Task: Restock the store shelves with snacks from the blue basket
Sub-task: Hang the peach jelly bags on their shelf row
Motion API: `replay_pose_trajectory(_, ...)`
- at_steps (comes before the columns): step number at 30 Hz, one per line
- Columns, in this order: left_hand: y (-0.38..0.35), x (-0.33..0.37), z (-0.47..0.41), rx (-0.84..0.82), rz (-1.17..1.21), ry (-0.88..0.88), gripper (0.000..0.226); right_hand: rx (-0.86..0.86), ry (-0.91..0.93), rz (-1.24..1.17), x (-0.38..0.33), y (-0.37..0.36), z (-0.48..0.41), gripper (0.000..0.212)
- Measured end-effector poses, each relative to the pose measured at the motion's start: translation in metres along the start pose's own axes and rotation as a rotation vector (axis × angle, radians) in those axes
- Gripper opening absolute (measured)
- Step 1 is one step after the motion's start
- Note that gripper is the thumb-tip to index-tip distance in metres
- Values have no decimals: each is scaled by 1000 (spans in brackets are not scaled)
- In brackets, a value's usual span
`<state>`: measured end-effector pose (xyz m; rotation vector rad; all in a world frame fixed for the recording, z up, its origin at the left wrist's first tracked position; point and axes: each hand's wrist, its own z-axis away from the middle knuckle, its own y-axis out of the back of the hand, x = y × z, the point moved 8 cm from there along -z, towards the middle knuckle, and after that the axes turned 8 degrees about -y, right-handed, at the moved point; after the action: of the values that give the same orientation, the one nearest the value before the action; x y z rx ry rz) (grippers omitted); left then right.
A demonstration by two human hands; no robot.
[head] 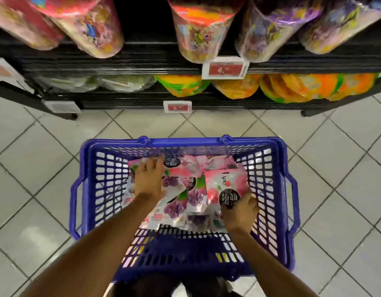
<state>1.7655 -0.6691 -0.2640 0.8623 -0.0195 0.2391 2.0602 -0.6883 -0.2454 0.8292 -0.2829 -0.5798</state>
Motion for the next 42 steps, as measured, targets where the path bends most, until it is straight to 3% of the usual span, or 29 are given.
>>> replay_pose_trajectory(2,0,5,4,8,-106,17,77,-42,-37,-45,3,0,0,84)
replay_pose_trajectory(5,1,22,17,9,-229,-19,50,-154,-70,-181,11,4,5,50)
replay_pose_trajectory(8,-14,40,48,-76,-244,-87,69,-199,-78,-309,19,8,14,27)
replay_pose_trajectory(11,-19,43,78,-89,-187,-71,75,-211,-140,-518,27,8,24,32)
replay_pose_trajectory(14,-30,30,84,-80,165,14,68,-275,-142,-554,27,-2,31,60)
replay_pose_trajectory(16,-36,16,82,10,480,151,84,-334,-162,-579,28,-15,33,72)
replay_pose_trajectory(18,-44,-1,82,62,759,369,115,-408,-222,-614,31,-28,32,61)
replay_pose_trajectory(20,-54,-10,83,67,938,521,129,-464,-265,-660,35,-34,31,48)
replay_pose_trajectory(22,-59,-14,87,19,948,567,111,-474,-302,-727,40,-31,32,43)
replay_pose_trajectory(25,-52,-26,112,37,872,619,66,-466,-319,-832,43,-10,41,40)
replay_pose_trajectory(27,-38,-32,137,51,985,682,44,-485,-300,-902,40,13,55,34)
replay_pose_trajectory(30,1,-28,171,58,1245,662,45,-600,-223,-986,24,52,88,45)
replay_pose_trajectory(34,98,-10,225,88,1498,439,53,-730,-92,-1046,-8,124,147,55)
replay_pose_trajectory(38,232,0,291,153,1583,215,70,-766,101,-1038,-48,237,221,55)
replay_pose_trajectory(42,369,-1,365,323,1612,80,46,-739,265,-1008,-82,361,301,68)
